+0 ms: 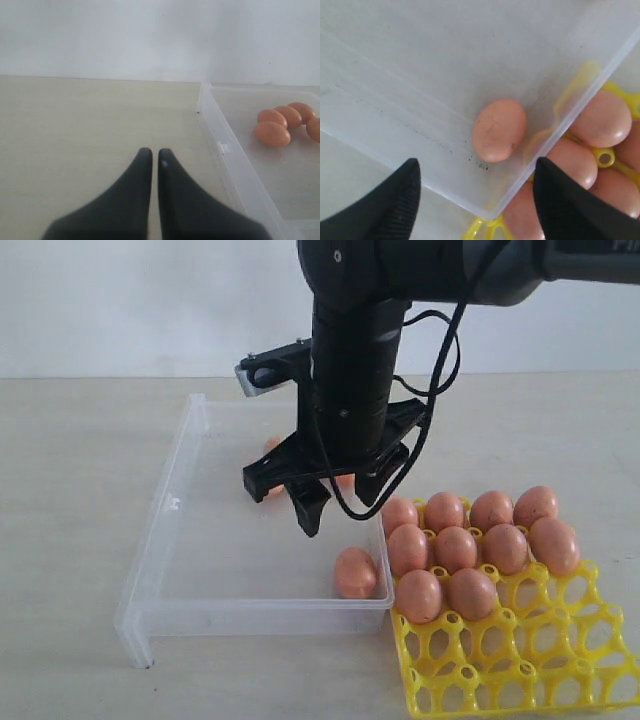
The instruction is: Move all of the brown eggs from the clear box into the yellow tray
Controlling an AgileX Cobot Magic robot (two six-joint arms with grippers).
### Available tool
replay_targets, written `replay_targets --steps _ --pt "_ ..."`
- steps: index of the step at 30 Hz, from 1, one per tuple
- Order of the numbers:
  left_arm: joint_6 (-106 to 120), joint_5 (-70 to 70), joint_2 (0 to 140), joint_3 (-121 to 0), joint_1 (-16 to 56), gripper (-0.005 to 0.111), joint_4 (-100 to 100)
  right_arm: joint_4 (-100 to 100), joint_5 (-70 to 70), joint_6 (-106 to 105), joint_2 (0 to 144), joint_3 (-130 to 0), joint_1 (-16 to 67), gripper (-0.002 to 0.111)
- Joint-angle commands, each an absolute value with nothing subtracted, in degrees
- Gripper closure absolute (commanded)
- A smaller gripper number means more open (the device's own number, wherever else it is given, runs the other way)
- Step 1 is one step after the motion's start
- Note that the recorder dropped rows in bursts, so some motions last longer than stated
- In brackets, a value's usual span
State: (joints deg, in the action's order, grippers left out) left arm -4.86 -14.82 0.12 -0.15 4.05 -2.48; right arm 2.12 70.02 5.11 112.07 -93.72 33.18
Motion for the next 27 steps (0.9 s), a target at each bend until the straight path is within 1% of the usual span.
replay_targets --steps 1,8,24,26,27 --pt "-4.73 -14.35 0.0 0.0 3.85 0.103 -2.34 2.77 68.12 6.14 114.51 -93.62 32.95 0.051" --pt "-4.73 -14.35 0.0 0.0 3.85 0.103 -2.34 2.68 69.63 7.41 117.89 -93.62 32.95 0.051" --pt "-4.73 -14.35 0.0 0.0 3.85 0.103 -2.34 0.77 67.56 11.73 125.75 -93.62 32.95 0.052" --pt "-4.73 -14.35 0.0 0.0 3.85 0.103 -2.34 0.77 68.55 11.91 125.89 -93.62 32.95 0.061" --pt "-4.73 -14.35 0.0 0.0 3.85 0.103 -2.34 0.77 69.18 11.91 125.89 -93.62 32.95 0.069"
